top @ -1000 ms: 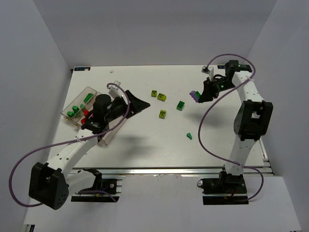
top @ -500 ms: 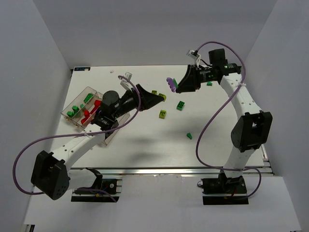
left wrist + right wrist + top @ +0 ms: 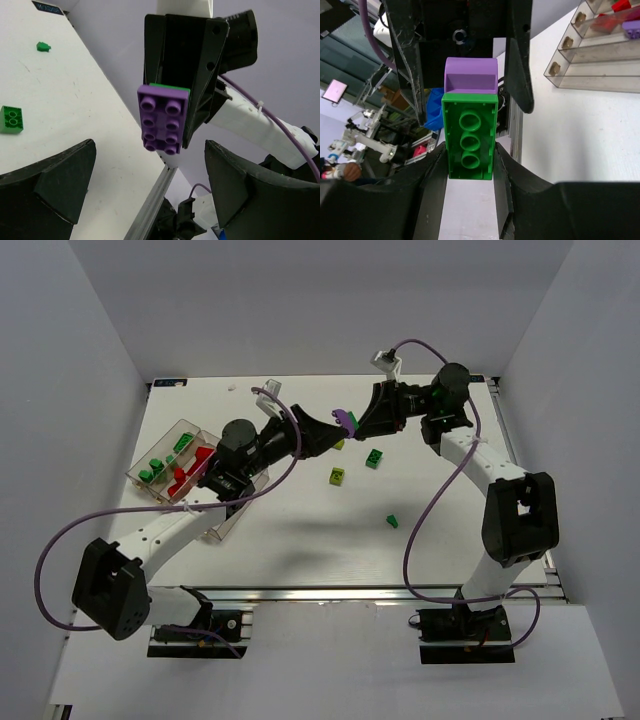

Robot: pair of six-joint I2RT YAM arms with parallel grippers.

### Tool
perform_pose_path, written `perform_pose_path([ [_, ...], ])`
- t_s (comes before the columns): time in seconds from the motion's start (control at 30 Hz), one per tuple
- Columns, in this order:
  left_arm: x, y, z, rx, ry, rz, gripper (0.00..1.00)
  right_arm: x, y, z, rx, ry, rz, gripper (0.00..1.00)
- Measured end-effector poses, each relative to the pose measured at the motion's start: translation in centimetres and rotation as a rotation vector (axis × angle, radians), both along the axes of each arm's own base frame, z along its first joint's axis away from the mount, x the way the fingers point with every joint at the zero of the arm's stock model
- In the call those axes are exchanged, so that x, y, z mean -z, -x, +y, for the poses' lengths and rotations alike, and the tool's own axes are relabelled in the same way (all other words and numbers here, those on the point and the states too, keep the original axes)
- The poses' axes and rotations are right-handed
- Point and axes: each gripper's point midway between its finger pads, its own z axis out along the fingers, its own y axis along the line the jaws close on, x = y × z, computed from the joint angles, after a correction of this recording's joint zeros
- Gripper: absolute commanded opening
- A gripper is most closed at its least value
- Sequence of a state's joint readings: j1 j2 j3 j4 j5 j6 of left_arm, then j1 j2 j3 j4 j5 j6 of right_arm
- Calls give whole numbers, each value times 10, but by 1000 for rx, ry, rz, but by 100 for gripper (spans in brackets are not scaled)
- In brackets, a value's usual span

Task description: Sort the legos into containers by color

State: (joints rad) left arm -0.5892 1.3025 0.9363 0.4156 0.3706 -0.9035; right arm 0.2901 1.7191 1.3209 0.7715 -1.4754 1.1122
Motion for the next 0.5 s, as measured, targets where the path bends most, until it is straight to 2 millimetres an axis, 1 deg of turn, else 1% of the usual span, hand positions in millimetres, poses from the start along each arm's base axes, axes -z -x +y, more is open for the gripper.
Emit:
perform_pose_path([
  [0.1, -6, -3, -2, 0, 2, -17, 97, -4, 6, -2, -6, -6, -15, 0],
  [0.27, -5, -6, -5, 5, 3, -24, 91, -5, 15, -2, -20, -4, -13, 0],
  [0.4, -5, -6, -9, 22, 14, -26, 82, -6, 20, 1, -33, -3, -11, 0],
  [0.43, -7, -5, -9, 26, 20, -33, 75, -6, 20, 1, -34, -3, -8, 0],
  [0.5, -11, -3, -10, 37, 32, -44, 65, -7, 21, 1, -37, -4, -10, 0],
])
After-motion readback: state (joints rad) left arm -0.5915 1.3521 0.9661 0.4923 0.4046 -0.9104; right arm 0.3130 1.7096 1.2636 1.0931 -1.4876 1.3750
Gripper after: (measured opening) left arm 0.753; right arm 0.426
